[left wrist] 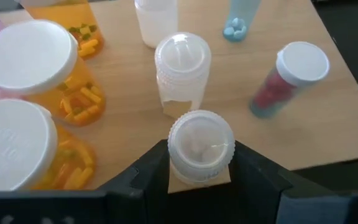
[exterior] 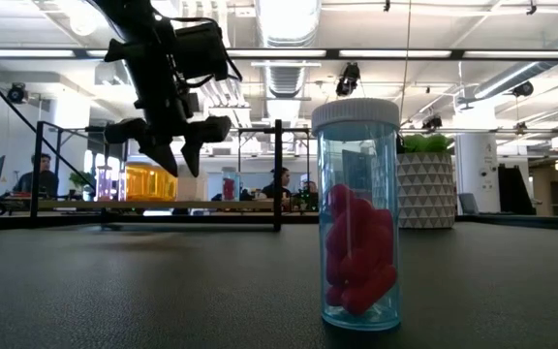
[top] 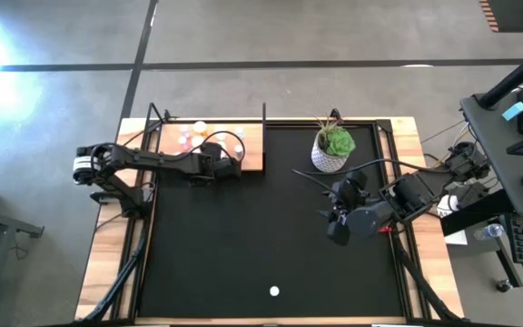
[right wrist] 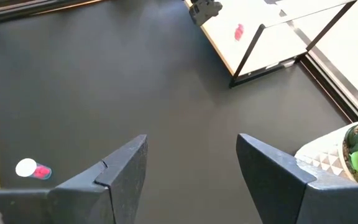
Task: Pick and place medicine bottles onto shelf by color
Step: Put the white pill bottle on the shelf aligned with the other white pill bottle
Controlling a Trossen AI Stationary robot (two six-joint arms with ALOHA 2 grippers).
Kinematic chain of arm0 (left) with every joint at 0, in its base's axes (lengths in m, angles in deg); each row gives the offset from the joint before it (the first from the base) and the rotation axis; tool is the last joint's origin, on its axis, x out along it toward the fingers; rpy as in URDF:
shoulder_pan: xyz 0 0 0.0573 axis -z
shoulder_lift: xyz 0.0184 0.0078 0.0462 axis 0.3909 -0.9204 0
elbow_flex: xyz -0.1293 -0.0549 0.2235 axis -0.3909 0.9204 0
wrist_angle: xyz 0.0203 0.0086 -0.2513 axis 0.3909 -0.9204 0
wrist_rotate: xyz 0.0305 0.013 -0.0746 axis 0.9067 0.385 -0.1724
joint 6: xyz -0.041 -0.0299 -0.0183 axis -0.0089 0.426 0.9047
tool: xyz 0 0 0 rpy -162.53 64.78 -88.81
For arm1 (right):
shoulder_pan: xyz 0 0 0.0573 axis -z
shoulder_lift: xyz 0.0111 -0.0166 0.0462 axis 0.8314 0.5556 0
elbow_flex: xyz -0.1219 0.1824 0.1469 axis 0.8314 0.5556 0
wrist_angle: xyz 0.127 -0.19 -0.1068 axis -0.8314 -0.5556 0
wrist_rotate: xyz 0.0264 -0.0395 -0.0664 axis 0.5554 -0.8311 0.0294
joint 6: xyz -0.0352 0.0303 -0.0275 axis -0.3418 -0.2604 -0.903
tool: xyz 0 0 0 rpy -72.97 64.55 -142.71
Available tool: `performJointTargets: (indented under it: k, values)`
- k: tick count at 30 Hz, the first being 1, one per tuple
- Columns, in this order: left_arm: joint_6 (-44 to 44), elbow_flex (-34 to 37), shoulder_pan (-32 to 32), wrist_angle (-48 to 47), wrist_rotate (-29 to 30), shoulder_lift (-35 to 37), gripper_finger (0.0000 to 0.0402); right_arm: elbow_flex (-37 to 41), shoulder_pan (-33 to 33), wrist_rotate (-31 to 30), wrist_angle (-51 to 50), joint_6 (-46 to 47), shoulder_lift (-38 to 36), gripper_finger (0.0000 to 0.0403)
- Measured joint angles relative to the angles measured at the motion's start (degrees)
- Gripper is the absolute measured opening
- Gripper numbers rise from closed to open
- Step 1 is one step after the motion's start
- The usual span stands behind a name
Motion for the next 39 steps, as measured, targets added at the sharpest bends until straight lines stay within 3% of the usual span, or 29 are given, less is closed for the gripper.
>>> performJointTargets:
  k: [39]
  values:
    - [-4.39, -0.44, -1.37, 0.43, 0.13, -0.75, 0.0134, 0.0, 0.0, 0.02, -0.02, 0.22, 0.0, 0.0237]
